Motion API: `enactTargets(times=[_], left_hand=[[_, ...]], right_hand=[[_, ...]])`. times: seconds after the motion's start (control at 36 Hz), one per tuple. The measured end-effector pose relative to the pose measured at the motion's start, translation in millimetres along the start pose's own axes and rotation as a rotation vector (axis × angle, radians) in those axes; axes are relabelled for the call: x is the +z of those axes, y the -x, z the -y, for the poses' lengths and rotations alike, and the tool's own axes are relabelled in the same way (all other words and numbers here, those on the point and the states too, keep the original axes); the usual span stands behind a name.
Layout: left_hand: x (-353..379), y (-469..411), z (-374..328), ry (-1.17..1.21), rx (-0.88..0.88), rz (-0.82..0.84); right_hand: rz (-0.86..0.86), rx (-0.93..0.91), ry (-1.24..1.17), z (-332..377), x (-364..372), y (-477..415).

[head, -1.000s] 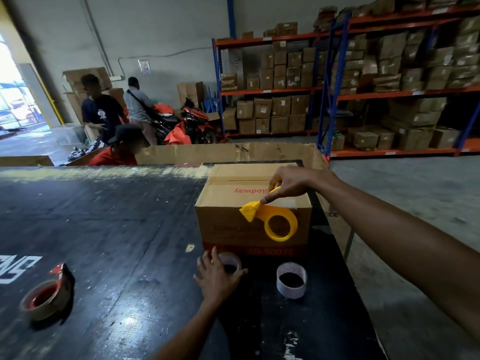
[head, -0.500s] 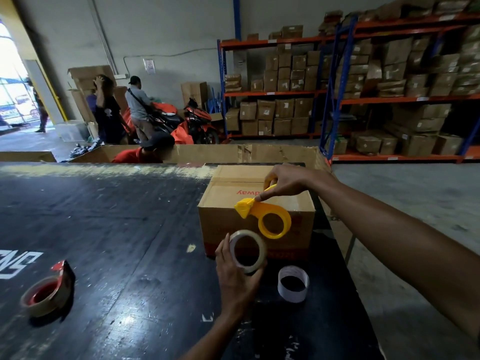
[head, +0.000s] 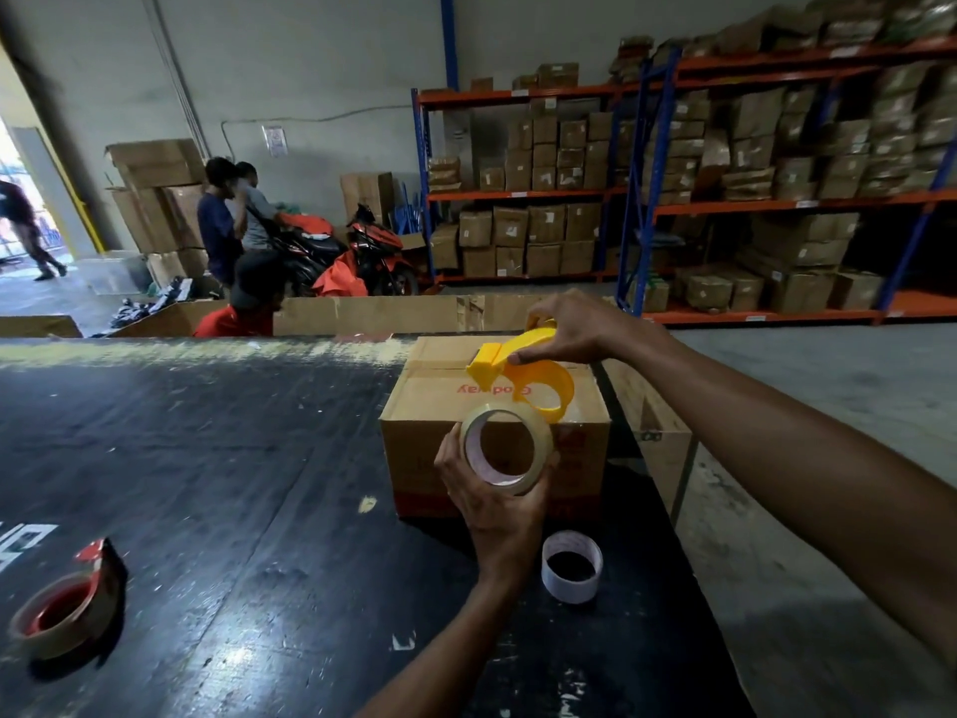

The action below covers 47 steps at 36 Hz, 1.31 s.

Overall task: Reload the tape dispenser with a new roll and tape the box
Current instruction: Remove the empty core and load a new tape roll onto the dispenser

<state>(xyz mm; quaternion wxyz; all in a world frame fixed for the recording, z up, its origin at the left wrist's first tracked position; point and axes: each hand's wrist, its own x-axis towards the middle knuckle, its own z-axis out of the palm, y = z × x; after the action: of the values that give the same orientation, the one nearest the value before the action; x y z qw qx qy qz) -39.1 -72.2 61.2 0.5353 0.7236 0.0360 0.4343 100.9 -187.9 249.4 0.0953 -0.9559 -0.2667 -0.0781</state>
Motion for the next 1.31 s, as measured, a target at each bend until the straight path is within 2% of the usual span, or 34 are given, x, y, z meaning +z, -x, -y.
enactTargets(times=[0.11, 0.33, 0.5, 0.67, 0.75, 0.86, 1.11, 1.22, 1.31], left_hand=[[10.5, -5.7, -16.5, 0.025, 0.008, -0.014], [24.2, -18.3, -33.5, -0.006, -0.053, -0.054], [28.7, -26.1, -33.8, 0.045, -0.156, -0.103], [35.2, -32.0, -36.7, 0.157, -0.26, -0.073], [37.8, -33.9, -38.3, 0.191, -0.319, 0.004], [37.4, -29.6, -34.4, 0.165, -0.258, 0.146], [34.2, -41.3, -37.1, 0.199, -0.226, 0.037], [30.5, -39.5, -35.4, 0.214, -0.195, 0.004], [28.4, -42.3, -36.5, 0.218, -0.189, 0.026]], right_hand=[[0.03, 0.004, -0.032, 7.1, -4.8, 4.3], [0.128, 0.012, -0.263, 15.0, -9.0, 13.1], [0.158, 0.014, -0.351, 22.5, -12.5, 17.3], [0.109, 0.015, -0.288, 32.0, -7.1, 19.9], [0.118, 0.071, -0.265, 32.0, 0.7, 19.2], [0.103, 0.092, -0.281, 30.5, 1.4, 18.1], [0.133, -0.073, -0.402, 33.2, 3.7, 17.1], [0.21, -0.05, -0.456, 30.6, -2.0, 14.4], [0.225, -0.04, -0.392, 29.3, -5.3, 9.8]])
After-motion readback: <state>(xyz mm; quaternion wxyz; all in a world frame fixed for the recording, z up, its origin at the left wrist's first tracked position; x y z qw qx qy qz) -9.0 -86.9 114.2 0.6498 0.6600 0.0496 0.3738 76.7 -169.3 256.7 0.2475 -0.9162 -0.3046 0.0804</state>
